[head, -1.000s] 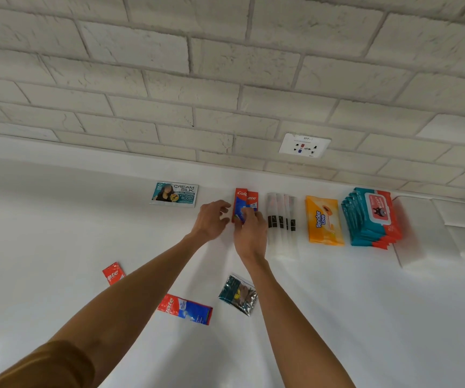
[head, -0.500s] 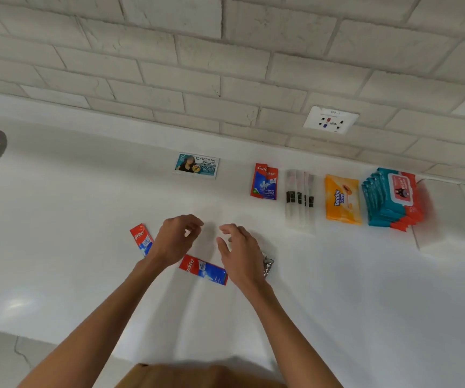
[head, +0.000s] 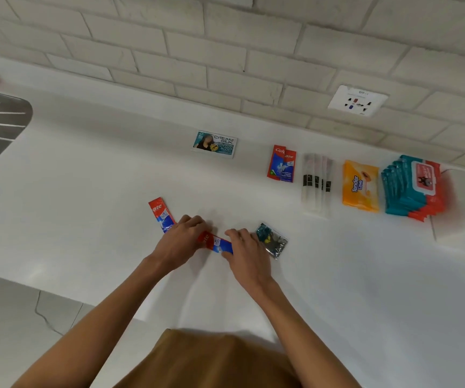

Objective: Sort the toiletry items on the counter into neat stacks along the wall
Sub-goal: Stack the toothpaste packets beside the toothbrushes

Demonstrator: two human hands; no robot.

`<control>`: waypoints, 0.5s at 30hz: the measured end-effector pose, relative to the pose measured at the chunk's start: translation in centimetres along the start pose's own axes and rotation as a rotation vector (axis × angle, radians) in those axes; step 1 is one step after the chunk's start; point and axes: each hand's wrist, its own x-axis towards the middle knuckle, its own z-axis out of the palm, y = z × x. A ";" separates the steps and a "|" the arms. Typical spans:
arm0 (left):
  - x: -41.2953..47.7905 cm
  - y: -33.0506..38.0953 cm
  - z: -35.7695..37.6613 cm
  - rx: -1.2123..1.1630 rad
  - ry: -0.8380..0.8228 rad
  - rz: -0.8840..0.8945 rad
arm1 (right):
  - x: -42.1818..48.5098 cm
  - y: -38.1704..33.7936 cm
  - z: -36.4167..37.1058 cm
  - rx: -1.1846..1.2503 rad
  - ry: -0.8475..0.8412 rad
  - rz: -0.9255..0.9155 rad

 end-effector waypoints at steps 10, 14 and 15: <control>2.2 -0.3 -1.5 -0.063 -0.105 0.084 | -0.3 0.2 0.1 0.094 -0.051 0.020; 3.0 -1.0 -3.4 -0.381 -0.099 0.078 | -0.6 1.6 -0.7 0.222 -0.043 0.098; 3.3 -1.0 -4.0 -0.489 -0.107 0.085 | -0.6 2.0 -1.1 0.283 -0.036 0.120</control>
